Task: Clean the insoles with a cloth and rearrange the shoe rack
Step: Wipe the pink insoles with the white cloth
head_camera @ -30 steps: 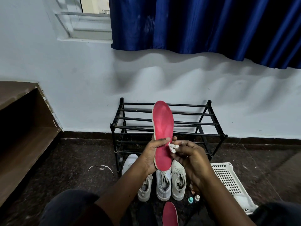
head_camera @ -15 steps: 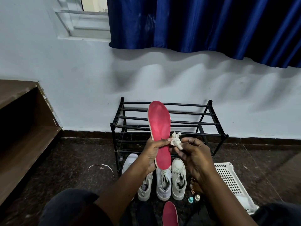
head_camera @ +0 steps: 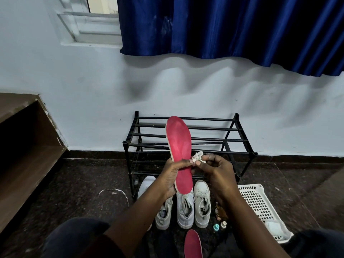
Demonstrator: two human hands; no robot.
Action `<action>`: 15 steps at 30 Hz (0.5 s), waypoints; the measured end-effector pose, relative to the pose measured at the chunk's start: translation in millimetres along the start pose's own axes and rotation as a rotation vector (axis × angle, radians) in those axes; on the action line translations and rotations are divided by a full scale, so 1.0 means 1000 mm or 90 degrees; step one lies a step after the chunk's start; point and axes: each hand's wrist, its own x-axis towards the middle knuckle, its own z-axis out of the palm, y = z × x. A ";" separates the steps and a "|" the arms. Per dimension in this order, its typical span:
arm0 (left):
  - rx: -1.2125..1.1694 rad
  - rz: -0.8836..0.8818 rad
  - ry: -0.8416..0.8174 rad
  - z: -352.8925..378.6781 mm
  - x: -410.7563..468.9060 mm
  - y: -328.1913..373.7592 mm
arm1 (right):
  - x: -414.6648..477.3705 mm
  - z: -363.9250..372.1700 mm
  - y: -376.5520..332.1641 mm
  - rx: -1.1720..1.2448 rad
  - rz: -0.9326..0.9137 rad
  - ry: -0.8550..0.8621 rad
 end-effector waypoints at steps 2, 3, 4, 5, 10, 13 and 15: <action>0.012 0.016 -0.002 -0.001 0.001 0.000 | 0.000 -0.001 0.000 -0.011 0.003 0.000; 0.021 0.024 0.000 -0.001 0.002 0.000 | 0.000 -0.001 0.000 -0.023 0.002 -0.004; 0.027 0.030 0.002 -0.001 0.003 -0.001 | 0.000 -0.002 0.001 -0.038 0.001 -0.008; 0.028 0.034 0.004 -0.001 0.003 -0.001 | 0.000 -0.002 0.001 -0.058 -0.002 -0.012; 0.050 0.030 0.037 0.002 0.000 -0.001 | -0.001 0.000 0.004 -0.108 -0.004 0.008; 0.065 0.021 0.029 -0.002 0.001 -0.002 | -0.003 0.001 0.001 -0.027 0.054 0.020; 0.064 0.019 0.017 -0.003 0.001 -0.003 | -0.002 0.001 -0.002 0.013 0.078 0.045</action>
